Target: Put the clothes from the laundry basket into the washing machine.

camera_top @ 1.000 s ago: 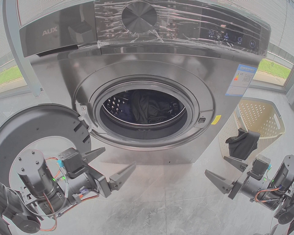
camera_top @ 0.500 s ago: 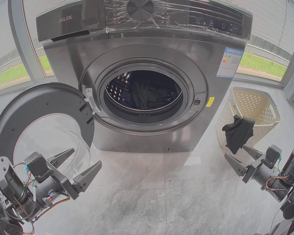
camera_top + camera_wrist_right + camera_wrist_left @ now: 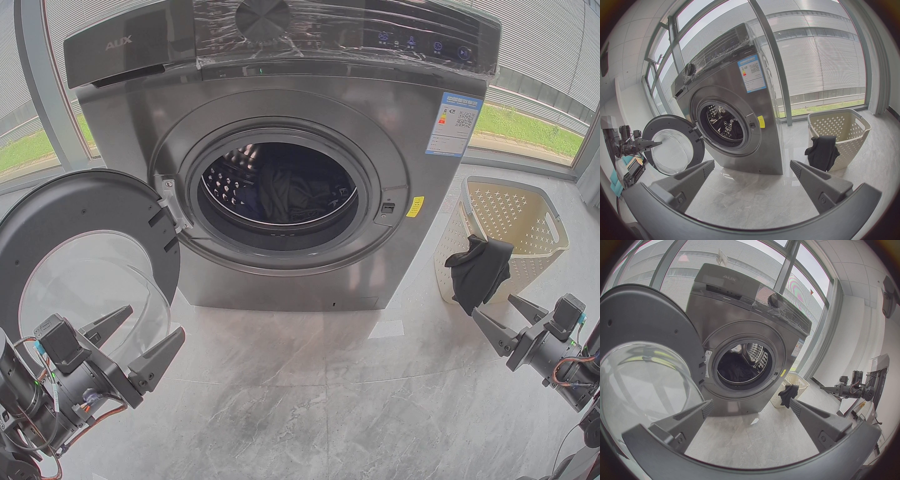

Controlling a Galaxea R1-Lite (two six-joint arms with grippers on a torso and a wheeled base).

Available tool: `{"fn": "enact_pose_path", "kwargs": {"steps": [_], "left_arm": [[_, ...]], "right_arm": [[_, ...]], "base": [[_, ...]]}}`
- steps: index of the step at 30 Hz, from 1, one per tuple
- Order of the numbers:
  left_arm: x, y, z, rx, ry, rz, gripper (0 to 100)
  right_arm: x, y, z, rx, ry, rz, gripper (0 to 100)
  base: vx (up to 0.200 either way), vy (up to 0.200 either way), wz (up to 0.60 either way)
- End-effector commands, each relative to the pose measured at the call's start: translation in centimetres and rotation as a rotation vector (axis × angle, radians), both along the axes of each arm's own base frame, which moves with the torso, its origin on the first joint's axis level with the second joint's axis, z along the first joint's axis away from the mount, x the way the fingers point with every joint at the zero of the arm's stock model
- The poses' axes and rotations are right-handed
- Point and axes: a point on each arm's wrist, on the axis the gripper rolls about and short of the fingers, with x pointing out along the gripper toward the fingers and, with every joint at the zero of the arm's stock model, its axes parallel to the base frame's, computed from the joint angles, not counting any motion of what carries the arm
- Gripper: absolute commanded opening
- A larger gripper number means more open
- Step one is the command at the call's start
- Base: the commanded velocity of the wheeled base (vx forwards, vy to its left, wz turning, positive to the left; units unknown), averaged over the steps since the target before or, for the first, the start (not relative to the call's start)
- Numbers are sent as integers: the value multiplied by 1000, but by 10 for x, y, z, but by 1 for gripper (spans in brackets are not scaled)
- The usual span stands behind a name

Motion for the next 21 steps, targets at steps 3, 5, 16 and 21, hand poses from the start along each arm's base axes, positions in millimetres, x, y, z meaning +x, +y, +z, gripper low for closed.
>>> {"fn": "enact_pose_path", "kwargs": {"steps": [3, 5, 16, 21], "left_arm": [[-1, 1, -4, 6, 14, 1, 100], [-1, 1, -4, 6, 14, 2, 100], [-1, 1, -4, 6, 13, -2, 100], [-2, 2, -3, 5, 10, -1, 100]], "right_arm": [[-3, -1, -3, -5, 13, 2, 100], [-3, -1, -3, -5, 14, 2, 100], [5, 11, 2, -4, -8, 75, 100], [12, 24, 3, -5, -4, 184, 100]], "base": [[0, -200, 0], [0, -200, 0], [0, -109, 0], [0, -40, 0]]}}
